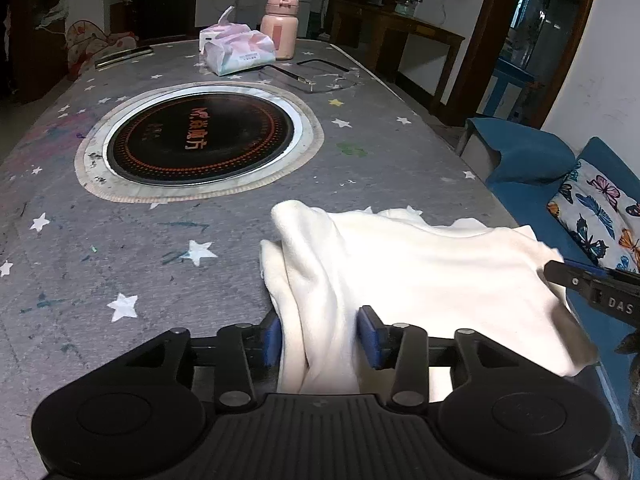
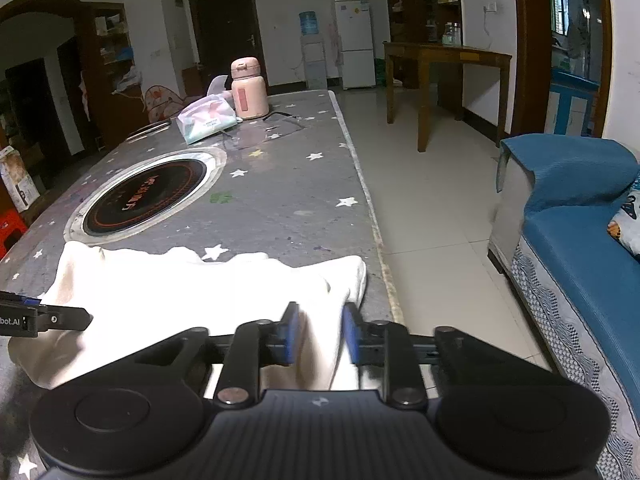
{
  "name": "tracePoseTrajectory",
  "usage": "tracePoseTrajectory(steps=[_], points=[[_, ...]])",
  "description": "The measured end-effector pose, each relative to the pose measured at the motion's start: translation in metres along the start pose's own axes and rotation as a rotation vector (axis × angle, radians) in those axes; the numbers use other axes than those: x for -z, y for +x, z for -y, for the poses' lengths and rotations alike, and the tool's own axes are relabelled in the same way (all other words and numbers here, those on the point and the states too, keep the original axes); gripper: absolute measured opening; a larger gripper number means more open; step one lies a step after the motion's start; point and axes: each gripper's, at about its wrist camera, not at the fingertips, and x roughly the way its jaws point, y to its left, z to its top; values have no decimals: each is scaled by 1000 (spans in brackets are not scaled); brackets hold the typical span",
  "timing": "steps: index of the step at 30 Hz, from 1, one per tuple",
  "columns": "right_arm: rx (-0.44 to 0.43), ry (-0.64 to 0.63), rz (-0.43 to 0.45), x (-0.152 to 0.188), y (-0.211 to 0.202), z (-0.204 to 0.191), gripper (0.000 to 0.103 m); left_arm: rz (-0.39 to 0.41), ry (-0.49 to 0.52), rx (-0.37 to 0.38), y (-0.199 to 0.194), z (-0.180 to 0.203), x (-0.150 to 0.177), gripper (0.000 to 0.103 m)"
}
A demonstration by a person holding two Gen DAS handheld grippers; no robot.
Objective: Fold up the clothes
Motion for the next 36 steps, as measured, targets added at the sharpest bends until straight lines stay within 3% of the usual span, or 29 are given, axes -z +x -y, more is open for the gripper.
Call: tracePoseTrajectory(steps=[17,26,36], points=[[31,-71,-3,42,-29,-6,60,4,-11,-49,-5,-20,11,66],[32,-71,15,33,-34,-6,66,2,-27,-64,-7,-33,12,76],[-30,-88,38,22,-35,-20,66,38,-54,-69,-10,-33,-15,75]])
